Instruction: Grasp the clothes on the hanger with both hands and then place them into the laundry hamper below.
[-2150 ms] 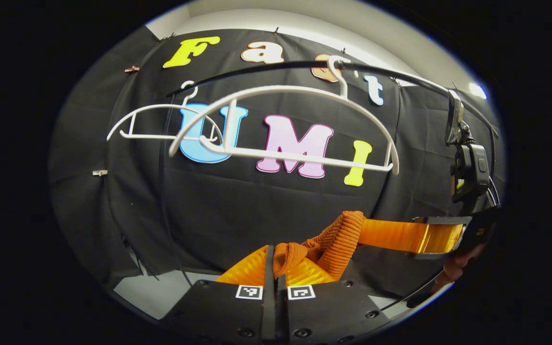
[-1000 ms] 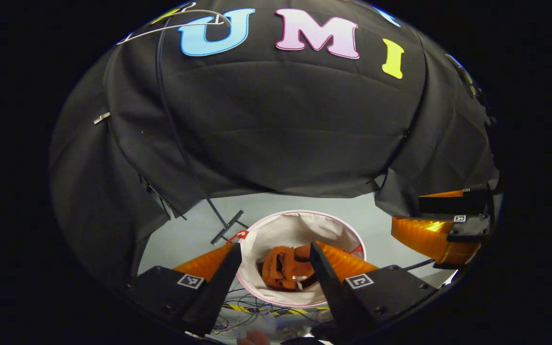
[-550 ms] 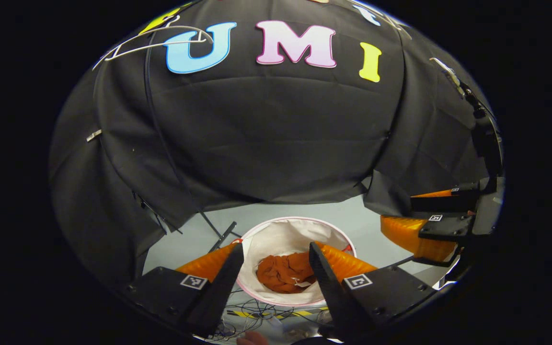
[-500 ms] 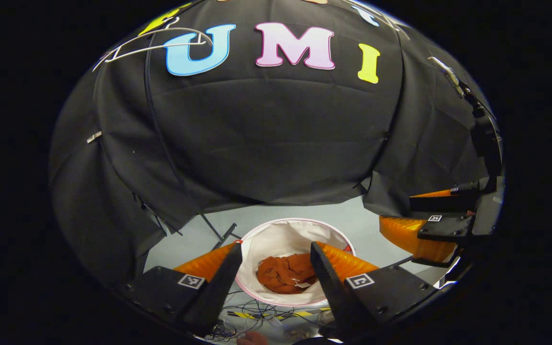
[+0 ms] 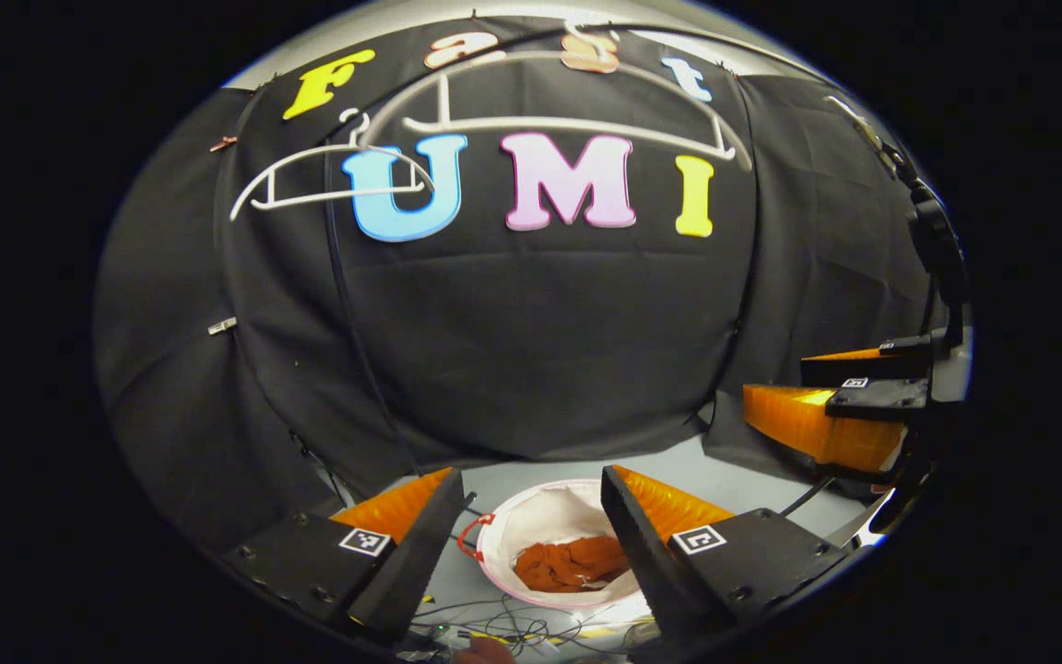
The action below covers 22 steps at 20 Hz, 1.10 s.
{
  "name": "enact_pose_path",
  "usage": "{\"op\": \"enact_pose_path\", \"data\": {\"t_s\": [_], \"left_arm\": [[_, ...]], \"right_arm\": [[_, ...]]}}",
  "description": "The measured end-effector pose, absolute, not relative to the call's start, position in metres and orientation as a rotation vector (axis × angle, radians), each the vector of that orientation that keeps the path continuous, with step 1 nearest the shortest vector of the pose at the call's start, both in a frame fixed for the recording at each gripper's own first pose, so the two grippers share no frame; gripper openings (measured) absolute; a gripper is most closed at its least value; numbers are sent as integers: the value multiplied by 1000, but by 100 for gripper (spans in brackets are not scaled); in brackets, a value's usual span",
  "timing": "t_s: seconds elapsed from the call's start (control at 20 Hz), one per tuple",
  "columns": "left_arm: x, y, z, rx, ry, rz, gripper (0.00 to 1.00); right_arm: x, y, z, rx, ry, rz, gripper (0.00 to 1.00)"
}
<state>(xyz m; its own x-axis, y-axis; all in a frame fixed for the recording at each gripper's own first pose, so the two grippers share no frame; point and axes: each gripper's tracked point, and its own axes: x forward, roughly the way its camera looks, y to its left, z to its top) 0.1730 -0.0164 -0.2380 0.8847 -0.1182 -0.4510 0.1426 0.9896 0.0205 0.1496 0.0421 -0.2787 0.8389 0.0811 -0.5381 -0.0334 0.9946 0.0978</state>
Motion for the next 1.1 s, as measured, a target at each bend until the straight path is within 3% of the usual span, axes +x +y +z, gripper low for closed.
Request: {"op": "enact_pose_path", "data": {"t_s": [0.35,0.55,1.1], "left_arm": [[140,6,-109,-29,259,-94,95],[118,12,-52,-27,155,-92,95],[70,12,36,-13,8,-85,95]], "right_arm": [[114,34,-130,117,334,13,98],[95,36,-80,126,260,-3,98],[53,36,36,94,45,3,98]]}}
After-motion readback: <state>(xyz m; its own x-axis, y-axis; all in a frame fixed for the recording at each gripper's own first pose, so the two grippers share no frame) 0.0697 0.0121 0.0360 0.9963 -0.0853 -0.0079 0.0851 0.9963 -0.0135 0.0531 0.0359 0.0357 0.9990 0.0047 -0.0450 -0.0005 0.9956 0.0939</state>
